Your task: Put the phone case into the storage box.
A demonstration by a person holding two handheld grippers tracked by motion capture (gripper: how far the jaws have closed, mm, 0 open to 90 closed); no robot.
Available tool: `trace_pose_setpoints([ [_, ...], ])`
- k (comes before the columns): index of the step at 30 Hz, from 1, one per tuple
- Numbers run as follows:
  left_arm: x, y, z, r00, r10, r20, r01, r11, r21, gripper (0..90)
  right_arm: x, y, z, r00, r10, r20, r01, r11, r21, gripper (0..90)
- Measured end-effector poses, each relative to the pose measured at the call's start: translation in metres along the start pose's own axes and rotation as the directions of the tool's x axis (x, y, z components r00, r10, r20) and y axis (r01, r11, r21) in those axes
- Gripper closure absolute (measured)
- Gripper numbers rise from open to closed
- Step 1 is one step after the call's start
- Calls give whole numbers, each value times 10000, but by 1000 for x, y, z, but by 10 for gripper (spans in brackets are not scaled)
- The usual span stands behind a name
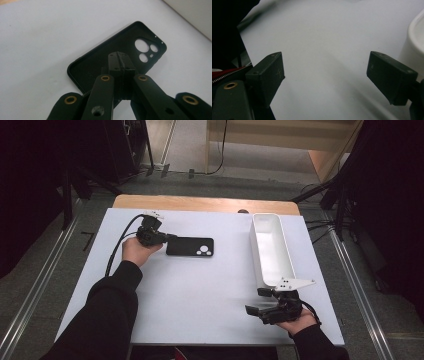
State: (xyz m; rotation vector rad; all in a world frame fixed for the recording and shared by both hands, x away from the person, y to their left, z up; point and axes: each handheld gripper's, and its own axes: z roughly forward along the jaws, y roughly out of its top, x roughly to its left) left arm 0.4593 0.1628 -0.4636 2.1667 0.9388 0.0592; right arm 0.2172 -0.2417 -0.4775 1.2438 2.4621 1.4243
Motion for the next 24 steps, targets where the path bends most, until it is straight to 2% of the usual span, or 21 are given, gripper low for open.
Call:
trace_pose_setpoints([
  [4,2,-7,5,10000,-17,43,16,10000,73,893,0,0,0,10000,-1,-16,1,10000,2,130],
  [6,2,-10,7,9999,100,-17,-100,9998,184,893,0,0,0,10000,15,4,-15,10000,10,130],
  [16,7,-28,16,10000,-42,-61,45,9987,512,893,0,0,1,10000,15,5,-15,10000,47,130],
  [18,8,-31,16,9997,-232,59,230,9991,360,893,0,0,1,10000,22,11,-22,10000,51,130],
  [24,6,-33,12,10000,-22,-11,23,9989,477,893,0,0,1,10000,27,21,-28,10000,54,130],
])
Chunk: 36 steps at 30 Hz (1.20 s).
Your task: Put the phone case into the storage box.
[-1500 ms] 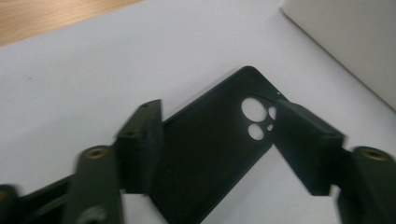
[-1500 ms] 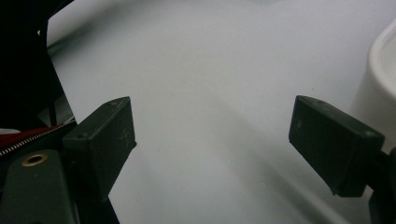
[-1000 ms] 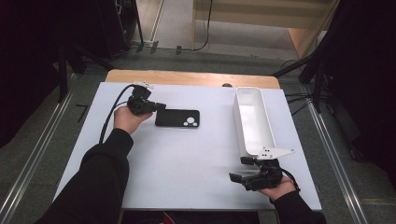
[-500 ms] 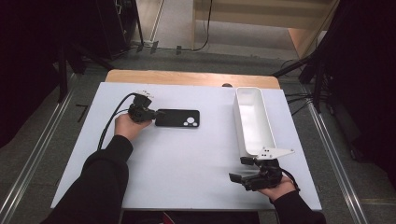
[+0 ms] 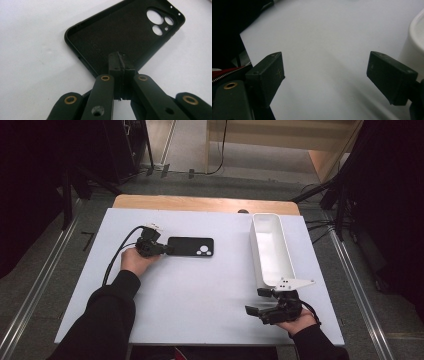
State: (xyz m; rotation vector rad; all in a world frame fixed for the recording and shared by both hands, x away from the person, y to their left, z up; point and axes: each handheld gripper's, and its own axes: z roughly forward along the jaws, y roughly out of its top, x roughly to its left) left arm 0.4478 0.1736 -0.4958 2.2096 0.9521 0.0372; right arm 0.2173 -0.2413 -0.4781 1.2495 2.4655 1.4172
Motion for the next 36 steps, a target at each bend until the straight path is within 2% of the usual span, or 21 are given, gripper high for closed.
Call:
trace_pose_setpoints([
  [3,-1,-3,-2,9999,-93,70,93,10000,30,892,0,0,0,10000,14,0,-14,10000,5,130],
  [15,-10,-12,-8,9995,135,274,-143,9995,265,892,0,0,0,10000,-27,21,27,10000,-36,130],
  [18,-14,-15,-9,9991,128,402,-139,9996,260,892,0,0,0,10000,-31,21,31,10000,-39,130],
  [25,-29,-22,-10,9965,401,740,-436,9980,463,892,0,0,0,10000,-14,33,14,10000,-35,130],
  [33,-40,-27,-9,9939,388,1032,-444,9976,532,891,0,0,0,10000,12,33,-12,10000,3,130],
  [36,-45,-28,-7,9914,298,1275,-376,9975,592,891,0,0,0,10000,-22,48,22,10000,-21,130],
])
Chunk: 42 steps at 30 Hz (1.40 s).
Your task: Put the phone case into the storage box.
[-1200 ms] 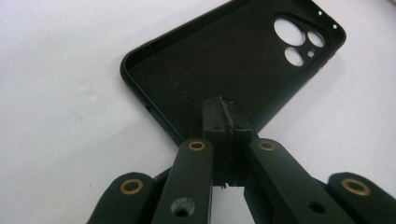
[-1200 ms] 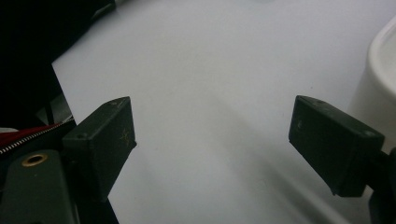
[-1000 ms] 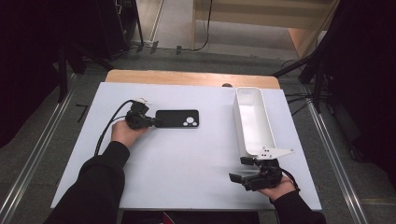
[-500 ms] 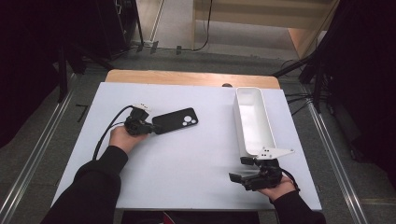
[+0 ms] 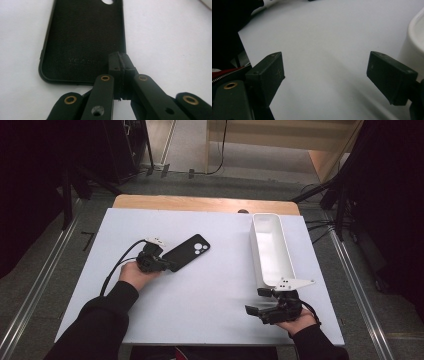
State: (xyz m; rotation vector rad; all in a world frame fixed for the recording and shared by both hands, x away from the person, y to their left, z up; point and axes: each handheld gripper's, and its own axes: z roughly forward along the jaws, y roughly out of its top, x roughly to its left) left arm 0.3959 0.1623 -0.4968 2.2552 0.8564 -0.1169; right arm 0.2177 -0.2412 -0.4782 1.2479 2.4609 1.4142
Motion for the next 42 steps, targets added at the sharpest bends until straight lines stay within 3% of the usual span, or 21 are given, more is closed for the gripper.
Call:
trace_pose_setpoints([
  [2,-3,0,2,9999,123,61,-123,9999,91,891,0,0,0,10000,54,-7,-54,10000,34,130],
  [10,-4,0,3,9996,-101,263,100,9999,48,889,0,0,0,10000,11,-1,-11,10000,-1,131],
  [14,-3,1,-3,9987,-167,479,178,9996,-237,696,0,0,0,10000,10,4,-10,10000,-16,131],
  [20,-12,5,-15,9966,-29,824,92,9971,-755,503,0,0,0,10000,25,-14,-25,10000,-15,133],
  [26,-25,6,-27,9941,82,1083,46,9931,-1171,374,0,0,-1,10000,-17,43,17,10000,-75,133],
  [31,-35,3,-33,9927,280,1171,-153,9940,-1083,330,0,0,-1,10000,-21,24,21,10000,-47,133],
  [39,-49,-8,-45,9907,284,1334,-109,9914,-1300,307,1,0,-1,10000,-50,26,50,10000,-54,133],
  [42,-51,-13,-47,9922,98,1240,37,9941,-1084,307,2,0,-2,9999,-107,52,108,9999,-52,133],
])
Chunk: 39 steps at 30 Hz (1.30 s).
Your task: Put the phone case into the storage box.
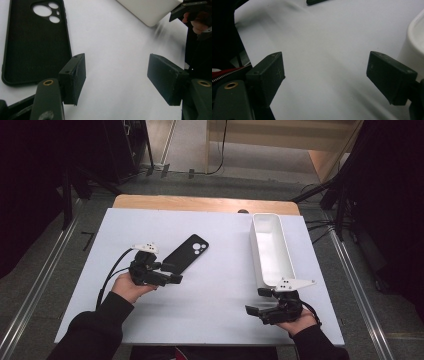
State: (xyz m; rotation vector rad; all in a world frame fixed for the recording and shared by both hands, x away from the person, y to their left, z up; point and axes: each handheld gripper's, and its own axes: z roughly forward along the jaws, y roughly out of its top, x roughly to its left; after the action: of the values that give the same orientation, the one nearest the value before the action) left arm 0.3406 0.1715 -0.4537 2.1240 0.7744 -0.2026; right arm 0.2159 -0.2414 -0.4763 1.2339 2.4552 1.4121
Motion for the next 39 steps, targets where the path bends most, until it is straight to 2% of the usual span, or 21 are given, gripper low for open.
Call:
trace_pose_setpoints([
  [19,-20,-38,-19,9998,186,62,-186,9998,-50,307,1,0,-1,10000,-44,55,45,10000,-66,133],
  [23,-21,-45,-23,9999,135,-8,-135,9999,-30,307,1,0,-1,10000,-46,40,46,10000,-69,133],
  [30,-22,-59,-29,9998,-193,-95,194,9998,69,306,2,-1,-1,10000,-48,0,48,10000,-37,133],
  [34,-20,-62,-32,9995,-248,-191,248,9997,10,306,1,-1,-1,10000,-41,2,41,10000,-43,133],
  [39,-20,-60,-33,9995,-123,-306,124,9999,37,306,1,-1,0,10000,-55,-6,55,10000,-36,133],
])
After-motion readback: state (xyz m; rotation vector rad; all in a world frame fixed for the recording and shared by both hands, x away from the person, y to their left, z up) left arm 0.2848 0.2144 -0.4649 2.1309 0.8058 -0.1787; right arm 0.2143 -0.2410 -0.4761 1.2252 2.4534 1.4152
